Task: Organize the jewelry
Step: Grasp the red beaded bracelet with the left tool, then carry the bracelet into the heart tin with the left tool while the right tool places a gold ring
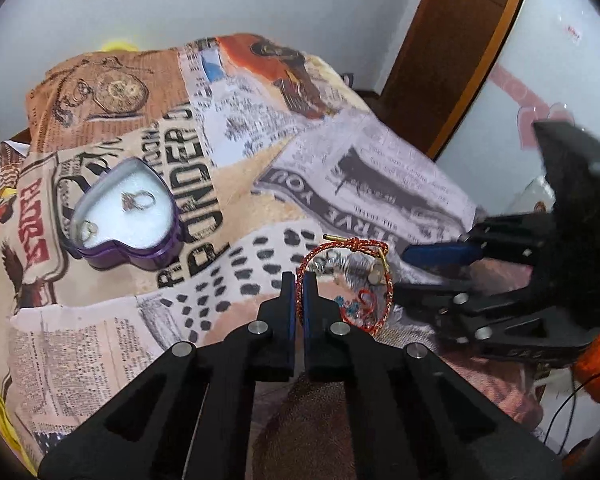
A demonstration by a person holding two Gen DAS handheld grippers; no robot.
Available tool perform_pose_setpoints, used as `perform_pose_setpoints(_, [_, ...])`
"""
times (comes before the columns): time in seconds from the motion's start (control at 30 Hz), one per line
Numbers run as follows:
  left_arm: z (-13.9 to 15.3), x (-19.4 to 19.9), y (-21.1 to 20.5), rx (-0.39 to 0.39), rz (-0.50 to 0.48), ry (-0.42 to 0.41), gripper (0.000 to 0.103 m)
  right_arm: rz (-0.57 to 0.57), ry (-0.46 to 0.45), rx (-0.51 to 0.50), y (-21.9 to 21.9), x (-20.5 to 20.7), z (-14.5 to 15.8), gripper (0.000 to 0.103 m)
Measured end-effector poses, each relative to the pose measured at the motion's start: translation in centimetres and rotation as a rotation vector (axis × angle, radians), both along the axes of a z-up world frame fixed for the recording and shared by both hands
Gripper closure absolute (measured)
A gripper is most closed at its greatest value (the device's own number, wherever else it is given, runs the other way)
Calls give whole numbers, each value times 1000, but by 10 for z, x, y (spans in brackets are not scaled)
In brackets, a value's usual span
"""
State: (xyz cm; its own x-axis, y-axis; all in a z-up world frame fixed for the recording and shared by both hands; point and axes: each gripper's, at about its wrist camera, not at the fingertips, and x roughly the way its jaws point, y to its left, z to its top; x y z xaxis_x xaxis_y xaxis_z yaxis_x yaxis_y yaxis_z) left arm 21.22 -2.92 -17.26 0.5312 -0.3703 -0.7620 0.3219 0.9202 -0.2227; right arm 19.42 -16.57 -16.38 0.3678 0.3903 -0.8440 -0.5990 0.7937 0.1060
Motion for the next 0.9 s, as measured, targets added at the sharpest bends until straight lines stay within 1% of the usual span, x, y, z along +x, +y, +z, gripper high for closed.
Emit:
perform_pose_setpoints(0.13, [11,-3,12,-3,44,-40,102,10,-16,-11,7,2,-1,72])
perform_pose_setpoints(0.4, [13,-12,38,-27,104,-44,102,18,-35,-4,15,3,-6,72])
perform_pose_setpoints(0.43, [13,-13,41,-29,110,-44,102,21,-38,-3,15,2,-6,76])
perform_pose_setpoints(0.47, [13,-14,43,-30,114,-44,102,24,-36,0,15,2,-6,84])
perform_pose_setpoints(0.57, [14,-17,49,-40,129,-45,102,15,-33,7,15,3,-4,85])
perform_pose_setpoints(0.73, [20,-23,55,-38,145,-66,102,-11,-42,30,13,5,3,85])
perform_pose_setpoints(0.9, [26,-25,64,-37,169,-85,102,-28,-83,59,12,5,24,85])
